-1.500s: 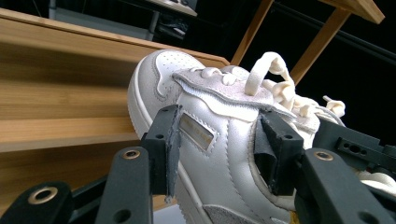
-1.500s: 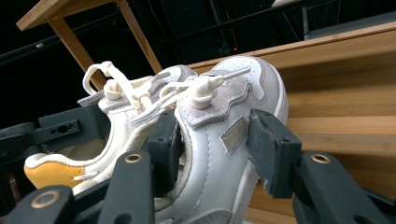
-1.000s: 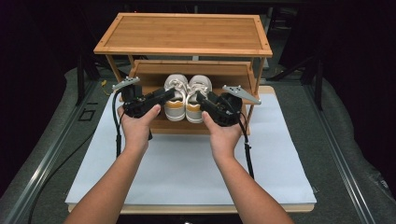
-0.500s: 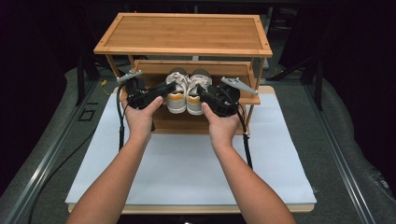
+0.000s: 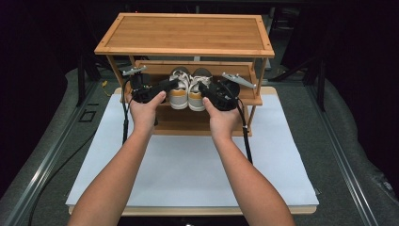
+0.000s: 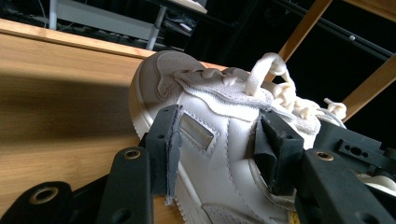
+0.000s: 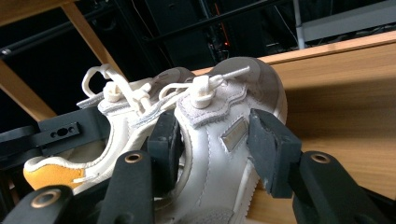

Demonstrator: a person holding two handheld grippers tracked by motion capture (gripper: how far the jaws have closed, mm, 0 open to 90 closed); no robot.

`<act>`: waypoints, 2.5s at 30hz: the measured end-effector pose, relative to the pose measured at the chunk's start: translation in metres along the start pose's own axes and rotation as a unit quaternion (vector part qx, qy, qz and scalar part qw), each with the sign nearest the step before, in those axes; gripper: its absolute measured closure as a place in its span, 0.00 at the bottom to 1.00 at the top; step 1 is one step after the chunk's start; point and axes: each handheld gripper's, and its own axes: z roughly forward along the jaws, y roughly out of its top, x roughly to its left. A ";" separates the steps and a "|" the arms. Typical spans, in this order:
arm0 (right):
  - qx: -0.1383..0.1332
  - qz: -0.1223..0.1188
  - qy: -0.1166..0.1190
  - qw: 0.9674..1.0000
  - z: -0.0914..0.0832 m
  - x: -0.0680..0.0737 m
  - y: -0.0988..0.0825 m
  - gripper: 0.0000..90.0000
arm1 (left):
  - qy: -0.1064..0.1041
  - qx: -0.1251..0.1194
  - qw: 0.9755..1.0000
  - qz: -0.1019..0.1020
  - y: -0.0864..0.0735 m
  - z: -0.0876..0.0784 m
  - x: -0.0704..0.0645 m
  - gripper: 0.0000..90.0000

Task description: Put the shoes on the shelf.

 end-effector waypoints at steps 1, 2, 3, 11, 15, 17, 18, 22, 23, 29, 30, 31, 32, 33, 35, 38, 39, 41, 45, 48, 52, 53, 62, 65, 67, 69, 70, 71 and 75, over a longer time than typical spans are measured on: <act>0.005 0.001 0.006 1.000 0.001 -0.001 0.001 0.61 | 0.000 0.000 1.000 0.001 0.000 0.002 0.001 0.60; -0.002 0.001 0.007 1.000 0.005 -0.001 0.001 0.61 | 0.002 0.001 1.000 -0.002 0.000 0.004 0.002 0.60; 0.000 0.002 0.008 1.000 0.006 -0.002 0.001 0.61 | 0.004 0.002 1.000 -0.002 0.000 0.005 0.003 0.60; 0.022 0.010 0.009 1.000 0.013 -0.007 0.002 0.61 | 0.004 0.010 1.000 -0.010 0.001 0.012 0.009 0.60; 0.019 0.020 0.006 1.000 0.017 -0.010 0.002 0.61 | 0.002 0.015 1.000 -0.013 0.001 0.014 0.012 0.60; 0.017 0.024 0.011 1.000 0.018 -0.011 0.002 0.61 | 0.000 0.013 1.000 -0.026 0.001 0.015 0.013 0.60; 0.030 0.024 0.010 0.999 0.017 -0.012 0.003 0.61 | 0.002 0.015 1.000 -0.027 0.001 0.015 0.014 0.60; 0.021 0.027 0.011 0.999 0.018 -0.012 0.003 0.60 | -0.004 0.017 0.999 -0.033 0.002 0.016 0.017 0.59; 0.022 0.027 0.012 0.999 0.018 -0.013 0.003 0.59 | -0.003 0.015 0.999 -0.033 0.002 0.015 0.018 0.59; 0.024 0.035 0.021 0.999 0.020 -0.016 0.004 0.58 | -0.002 0.014 1.000 -0.022 0.005 0.015 0.017 0.58; 0.026 0.037 0.023 0.999 0.021 -0.016 0.004 0.58 | -0.003 0.015 1.000 -0.022 0.005 0.015 0.017 0.57; 0.028 0.037 0.022 0.999 0.021 -0.016 0.005 0.58 | -0.003 0.016 1.000 -0.021 0.005 0.015 0.016 0.57; 0.029 0.036 0.023 0.999 0.021 -0.017 0.006 0.58 | -0.003 0.016 1.000 -0.020 0.005 0.015 0.016 0.57; 0.031 0.036 0.023 0.999 0.021 -0.016 0.006 0.58 | -0.002 0.018 1.000 -0.018 0.006 0.015 0.016 0.57; 0.033 0.032 0.022 0.999 0.021 -0.017 0.006 0.58 | -0.001 0.019 1.000 -0.014 0.007 0.015 0.016 0.56; 0.032 0.030 0.021 0.999 0.022 -0.017 0.007 0.58 | -0.005 0.014 1.000 -0.013 0.008 0.013 0.015 0.56; 0.033 0.032 0.022 0.999 0.022 -0.017 0.007 0.58 | -0.008 0.006 1.000 -0.016 0.009 0.012 0.015 0.54; 0.045 0.026 0.009 0.999 0.020 -0.017 0.008 0.58 | -0.006 -0.001 1.000 -0.015 0.010 0.010 0.013 0.54; 0.050 0.023 0.005 0.998 0.021 -0.016 0.010 0.57 | -0.007 0.006 1.000 -0.006 0.010 0.007 0.013 0.54; 0.037 0.021 0.017 0.999 0.020 -0.016 0.013 0.56 | -0.008 0.004 1.000 -0.001 0.010 0.004 0.012 0.55; 0.017 0.025 0.020 0.999 0.017 -0.015 0.018 0.57 | -0.009 0.010 1.000 0.004 0.011 0.001 0.010 0.59; 0.015 0.020 0.019 1.000 0.016 -0.015 0.019 0.58 | -0.009 0.011 1.000 0.005 0.011 0.001 0.010 0.60; 0.007 -0.034 0.006 0.999 -0.012 -0.013 0.016 0.83 | 0.014 0.003 1.000 0.018 0.006 -0.018 0.009 0.71; 0.014 -0.040 0.005 0.999 -0.020 -0.015 0.014 0.89 | 0.018 0.003 1.000 0.017 0.004 -0.023 0.011 0.80; 0.024 -0.038 0.004 0.999 -0.021 -0.017 0.011 0.93 | 0.013 0.005 1.000 0.014 0.001 -0.024 0.012 0.84; 0.025 -0.044 -0.003 0.999 -0.020 -0.018 0.007 0.96 | 0.019 0.010 1.000 0.017 -0.002 -0.024 0.013 0.86; 0.030 -0.044 0.000 0.999 -0.020 -0.018 0.005 0.96 | 0.019 0.013 1.000 0.019 -0.004 -0.023 0.014 0.89; 0.031 -0.043 0.002 0.999 -0.019 -0.019 0.002 0.96 | 0.020 0.016 1.000 0.017 -0.006 -0.022 0.014 0.90; 0.034 -0.031 0.014 0.999 -0.018 -0.018 -0.007 0.97 | 0.023 0.026 0.999 0.024 -0.012 -0.019 0.014 0.95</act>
